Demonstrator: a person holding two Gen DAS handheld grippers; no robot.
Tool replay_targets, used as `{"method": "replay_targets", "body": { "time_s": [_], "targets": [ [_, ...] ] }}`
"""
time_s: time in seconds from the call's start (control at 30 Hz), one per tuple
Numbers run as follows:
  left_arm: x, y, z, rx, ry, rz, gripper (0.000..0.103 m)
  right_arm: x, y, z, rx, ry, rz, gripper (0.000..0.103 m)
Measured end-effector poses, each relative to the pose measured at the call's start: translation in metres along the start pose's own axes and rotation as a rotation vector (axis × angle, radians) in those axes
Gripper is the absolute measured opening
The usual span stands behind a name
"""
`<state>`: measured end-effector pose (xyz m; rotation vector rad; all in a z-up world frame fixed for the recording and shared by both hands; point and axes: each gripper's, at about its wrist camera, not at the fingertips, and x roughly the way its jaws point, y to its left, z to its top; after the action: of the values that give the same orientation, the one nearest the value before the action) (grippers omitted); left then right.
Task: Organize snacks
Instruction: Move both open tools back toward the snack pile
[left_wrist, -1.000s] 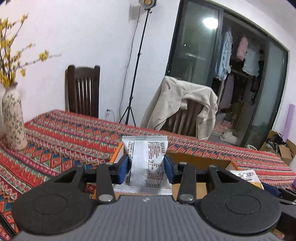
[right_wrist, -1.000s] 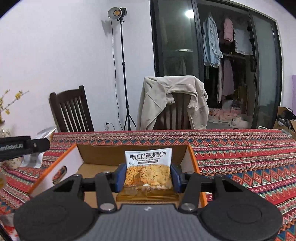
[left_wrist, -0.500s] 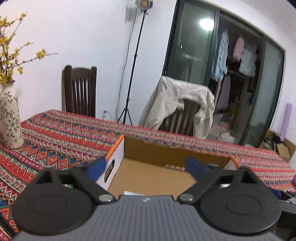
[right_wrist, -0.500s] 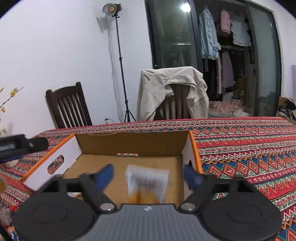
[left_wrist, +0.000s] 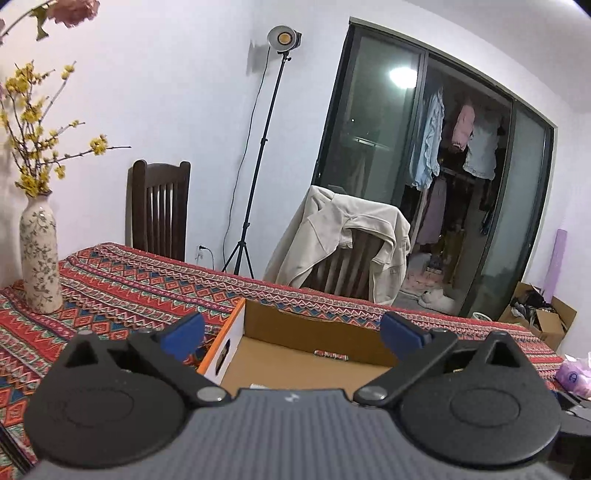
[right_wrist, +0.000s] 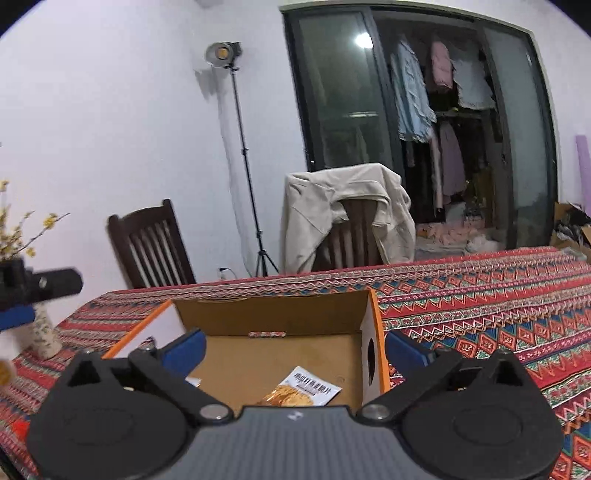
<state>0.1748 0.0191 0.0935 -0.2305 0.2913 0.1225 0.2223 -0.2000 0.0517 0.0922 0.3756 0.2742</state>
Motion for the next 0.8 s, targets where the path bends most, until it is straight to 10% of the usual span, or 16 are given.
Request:
{"method": "replay_targets", "body": {
  "time_s": [0.8],
  "targets": [
    [-0.075,0.068,-0.102,0.101,0.062,-0.026,0.103,-0.076,-0.012,-0.098,-0.123,0.170,-0.023,0.103]
  ]
}}
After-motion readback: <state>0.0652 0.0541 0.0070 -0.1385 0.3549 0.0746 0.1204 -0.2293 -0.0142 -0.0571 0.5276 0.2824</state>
